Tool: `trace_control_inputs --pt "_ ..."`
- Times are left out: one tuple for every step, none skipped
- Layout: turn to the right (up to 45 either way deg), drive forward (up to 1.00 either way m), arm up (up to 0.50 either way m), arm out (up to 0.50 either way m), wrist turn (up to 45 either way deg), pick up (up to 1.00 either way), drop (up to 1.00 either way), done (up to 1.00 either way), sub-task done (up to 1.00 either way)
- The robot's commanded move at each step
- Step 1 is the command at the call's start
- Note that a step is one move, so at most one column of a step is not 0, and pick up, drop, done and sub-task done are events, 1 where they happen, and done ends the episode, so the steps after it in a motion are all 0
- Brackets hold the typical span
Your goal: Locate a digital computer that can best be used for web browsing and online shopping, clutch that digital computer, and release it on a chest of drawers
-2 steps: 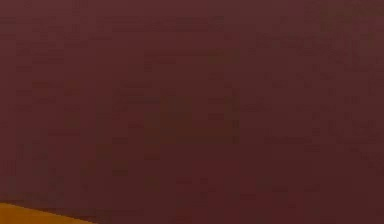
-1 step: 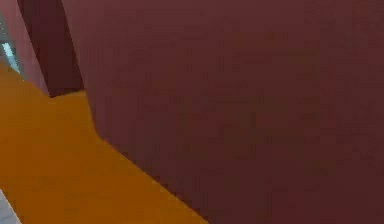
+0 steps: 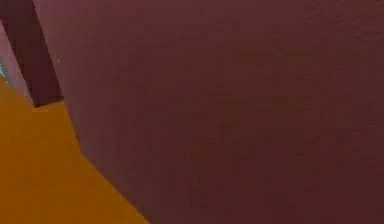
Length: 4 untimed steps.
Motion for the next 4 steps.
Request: trace_control_inputs --pt "-39.0 0.00 0.00 0.00 0.0 0.00 0.00 0.00 0.00" --pt "0.0 1.00 0.00 0.00 0.0 0.00 0.00 0.00 0.00" --pt "-3.0 0.00 0.00 0.00 0.0 0.00 0.00 0.00 0.00" --pt "0.0 1.00 0.00 0.00 0.0 0.00 0.00 0.00 0.00"
